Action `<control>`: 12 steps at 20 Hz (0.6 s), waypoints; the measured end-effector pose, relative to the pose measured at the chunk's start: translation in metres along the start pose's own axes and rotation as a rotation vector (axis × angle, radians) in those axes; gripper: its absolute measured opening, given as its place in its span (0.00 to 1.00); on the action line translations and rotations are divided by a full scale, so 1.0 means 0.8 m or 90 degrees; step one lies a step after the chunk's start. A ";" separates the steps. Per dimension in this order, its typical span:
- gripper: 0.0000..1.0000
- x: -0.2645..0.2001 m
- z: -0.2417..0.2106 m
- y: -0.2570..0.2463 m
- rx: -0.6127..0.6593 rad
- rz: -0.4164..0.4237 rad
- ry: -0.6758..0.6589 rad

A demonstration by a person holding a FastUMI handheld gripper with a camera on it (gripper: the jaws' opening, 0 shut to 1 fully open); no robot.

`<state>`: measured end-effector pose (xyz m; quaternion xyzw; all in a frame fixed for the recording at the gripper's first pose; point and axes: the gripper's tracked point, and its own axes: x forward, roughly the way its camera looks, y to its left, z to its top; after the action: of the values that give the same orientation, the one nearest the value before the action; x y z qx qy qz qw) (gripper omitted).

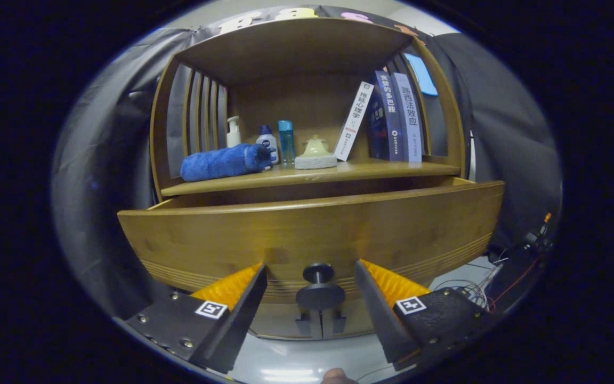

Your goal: Pull open the drawer, take out the items inside it, and place them on the countertop above the cabinet.

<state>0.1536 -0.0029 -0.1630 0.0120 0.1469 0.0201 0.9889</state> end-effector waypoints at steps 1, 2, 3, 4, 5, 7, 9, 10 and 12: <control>0.99 0.004 0.001 -0.001 -0.007 0.000 0.004; 0.99 0.007 0.001 -0.001 -0.015 0.000 0.002; 0.99 0.011 0.002 -0.001 -0.023 -0.001 0.000; 0.99 0.016 0.002 -0.002 -0.035 -0.004 -0.004; 0.99 0.024 0.003 -0.001 -0.049 -0.007 -0.009; 0.99 0.037 0.004 -0.004 -0.081 -0.018 -0.012; 0.97 0.054 0.005 -0.004 -0.080 -0.017 -0.012; 0.97 0.059 0.006 -0.004 -0.079 -0.015 -0.012; 0.97 0.067 0.008 -0.004 -0.073 -0.014 -0.010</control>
<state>0.2067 -0.0041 -0.1728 -0.0459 0.1381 0.0176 0.9892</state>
